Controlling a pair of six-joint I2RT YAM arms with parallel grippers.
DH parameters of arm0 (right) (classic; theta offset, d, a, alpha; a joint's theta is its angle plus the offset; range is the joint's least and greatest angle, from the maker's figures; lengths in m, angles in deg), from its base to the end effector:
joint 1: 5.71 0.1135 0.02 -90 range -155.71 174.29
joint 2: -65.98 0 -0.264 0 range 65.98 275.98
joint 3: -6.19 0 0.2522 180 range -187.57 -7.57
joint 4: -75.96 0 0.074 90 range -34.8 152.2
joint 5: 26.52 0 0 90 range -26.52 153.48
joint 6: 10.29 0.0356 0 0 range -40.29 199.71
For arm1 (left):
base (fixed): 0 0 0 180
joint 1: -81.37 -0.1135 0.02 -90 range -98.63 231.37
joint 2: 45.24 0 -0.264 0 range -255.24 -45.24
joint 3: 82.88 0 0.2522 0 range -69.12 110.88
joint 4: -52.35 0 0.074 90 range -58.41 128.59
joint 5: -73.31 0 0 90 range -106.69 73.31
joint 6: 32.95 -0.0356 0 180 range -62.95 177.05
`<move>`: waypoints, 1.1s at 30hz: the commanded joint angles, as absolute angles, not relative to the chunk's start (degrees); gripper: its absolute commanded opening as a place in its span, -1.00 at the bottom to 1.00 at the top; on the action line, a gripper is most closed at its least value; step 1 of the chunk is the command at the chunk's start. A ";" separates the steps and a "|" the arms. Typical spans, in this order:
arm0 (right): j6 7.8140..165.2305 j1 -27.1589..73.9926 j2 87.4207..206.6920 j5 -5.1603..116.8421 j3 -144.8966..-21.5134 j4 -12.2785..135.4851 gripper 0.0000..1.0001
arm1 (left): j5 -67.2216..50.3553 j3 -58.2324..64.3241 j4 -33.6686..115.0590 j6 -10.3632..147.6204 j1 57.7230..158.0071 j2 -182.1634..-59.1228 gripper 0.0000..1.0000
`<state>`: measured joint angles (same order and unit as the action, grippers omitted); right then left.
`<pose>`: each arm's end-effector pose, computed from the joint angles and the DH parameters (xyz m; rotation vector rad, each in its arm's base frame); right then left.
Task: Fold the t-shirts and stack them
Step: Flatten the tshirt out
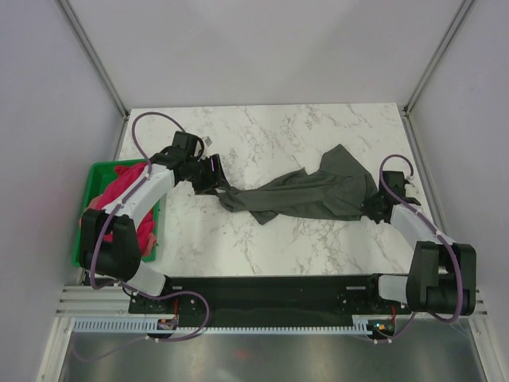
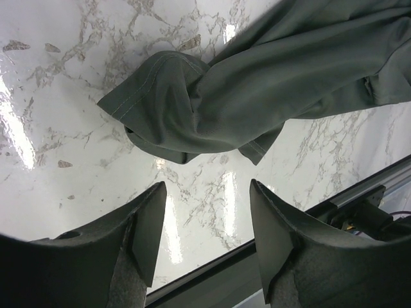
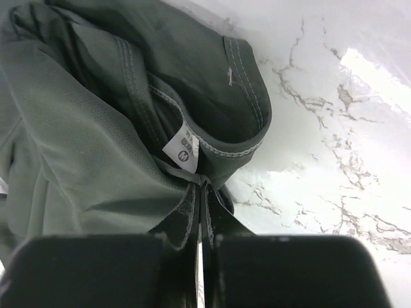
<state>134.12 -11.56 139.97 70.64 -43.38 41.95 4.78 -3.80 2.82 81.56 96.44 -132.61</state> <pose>0.2324 -0.0283 0.1699 1.3373 2.2131 0.1531 0.3003 -0.0944 0.2502 -0.0735 2.6480 -0.7302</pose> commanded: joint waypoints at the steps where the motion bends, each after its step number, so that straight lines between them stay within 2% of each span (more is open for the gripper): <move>1: 132.36 -11.77 135.60 73.85 -46.23 42.61 -1.00 | 3.62 -3.91 4.31 82.98 95.87 -130.14 0.27; 5: 127.28 -11.77 130.58 80.24 -53.70 32.45 -1.00 | -5.25 -3.65 4.67 84.73 95.78 -128.38 0.31; 10: 123.92 -11.86 127.15 84.31 -61.09 23.90 -1.00 | -4.22 -5.13 6.42 88.59 94.99 -129.00 0.29; 17: 122.77 -11.95 122.76 86.60 -59.52 22.30 -1.00 | 0.60 -11.02 13.71 96.06 94.99 -131.19 0.23; 21: 122.60 -11.95 121.26 83.35 -58.20 22.91 -1.00 | 2.82 -13.66 20.13 100.02 95.08 -133.47 0.22; 33: 123.21 -11.95 118.10 76.49 -53.98 26.16 -1.00 | 3.34 -11.20 27.07 106.26 95.69 -143.50 0.10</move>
<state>123.32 -11.80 119.19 78.07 -53.81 24.05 1.85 -12.61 22.58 102.35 95.36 -142.45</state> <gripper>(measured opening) 0.011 0.556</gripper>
